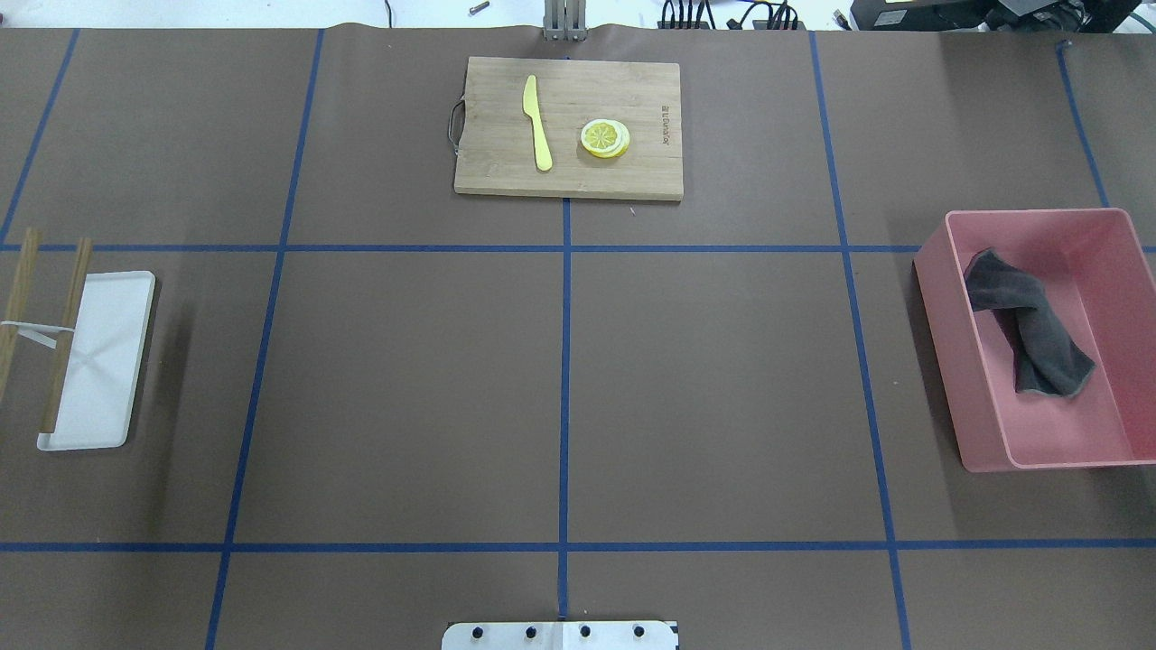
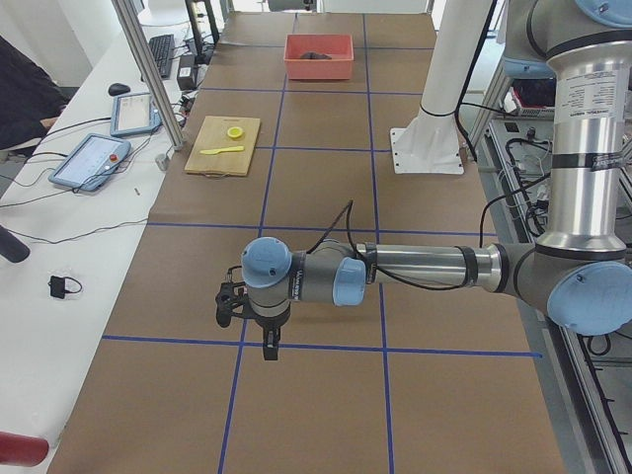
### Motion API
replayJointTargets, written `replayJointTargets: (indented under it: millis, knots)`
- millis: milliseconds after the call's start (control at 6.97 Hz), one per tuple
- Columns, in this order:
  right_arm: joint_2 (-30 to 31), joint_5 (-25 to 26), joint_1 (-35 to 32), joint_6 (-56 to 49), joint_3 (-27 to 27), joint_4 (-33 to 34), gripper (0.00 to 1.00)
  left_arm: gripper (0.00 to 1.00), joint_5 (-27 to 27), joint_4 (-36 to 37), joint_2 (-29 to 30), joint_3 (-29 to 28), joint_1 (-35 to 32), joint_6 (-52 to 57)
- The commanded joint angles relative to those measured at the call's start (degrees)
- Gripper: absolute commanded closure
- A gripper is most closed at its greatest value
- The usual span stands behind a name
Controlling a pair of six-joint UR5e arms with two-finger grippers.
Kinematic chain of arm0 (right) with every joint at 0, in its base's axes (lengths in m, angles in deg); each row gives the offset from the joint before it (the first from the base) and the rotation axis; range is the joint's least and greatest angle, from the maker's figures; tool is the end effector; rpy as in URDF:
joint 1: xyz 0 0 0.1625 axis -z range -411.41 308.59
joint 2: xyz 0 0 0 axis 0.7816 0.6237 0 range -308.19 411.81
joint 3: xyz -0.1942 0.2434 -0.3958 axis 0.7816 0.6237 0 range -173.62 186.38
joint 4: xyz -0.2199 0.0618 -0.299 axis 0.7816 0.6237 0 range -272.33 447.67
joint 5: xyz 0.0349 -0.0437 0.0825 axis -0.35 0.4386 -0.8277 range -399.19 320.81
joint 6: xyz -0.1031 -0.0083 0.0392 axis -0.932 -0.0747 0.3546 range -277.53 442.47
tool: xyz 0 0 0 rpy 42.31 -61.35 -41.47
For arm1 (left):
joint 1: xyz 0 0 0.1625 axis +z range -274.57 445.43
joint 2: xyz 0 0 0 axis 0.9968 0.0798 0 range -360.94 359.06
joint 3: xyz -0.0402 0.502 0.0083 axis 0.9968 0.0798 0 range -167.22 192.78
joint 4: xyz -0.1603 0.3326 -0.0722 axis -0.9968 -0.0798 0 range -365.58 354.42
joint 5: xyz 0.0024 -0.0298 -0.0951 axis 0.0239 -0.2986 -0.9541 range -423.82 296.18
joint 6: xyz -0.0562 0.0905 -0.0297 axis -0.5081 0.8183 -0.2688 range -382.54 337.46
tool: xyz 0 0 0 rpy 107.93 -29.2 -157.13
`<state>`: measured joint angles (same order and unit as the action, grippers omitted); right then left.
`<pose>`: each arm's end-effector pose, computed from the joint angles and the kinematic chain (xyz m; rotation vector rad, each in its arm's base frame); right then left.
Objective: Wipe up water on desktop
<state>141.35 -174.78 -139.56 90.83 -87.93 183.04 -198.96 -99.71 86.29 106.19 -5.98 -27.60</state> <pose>0.0396 -0.4550 0.7152 -0.0806 -0.7923 0.1116 -0.0654 -0.4318 0.7312 0.0536 0.7897 -0.0741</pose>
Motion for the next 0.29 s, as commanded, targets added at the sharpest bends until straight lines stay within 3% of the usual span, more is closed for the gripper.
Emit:
replayJointTargets:
  millis: [0,143]
  knots:
    - [-0.1,0.1,0.0,0.0,0.0,0.0,0.00,0.01,0.1,0.0,-0.1,-0.1,0.0,0.2]
    - [0.0,0.0,0.0,0.0,0.0,0.0,0.00,0.01,0.1,0.0,0.0,-0.3,0.0,0.2]
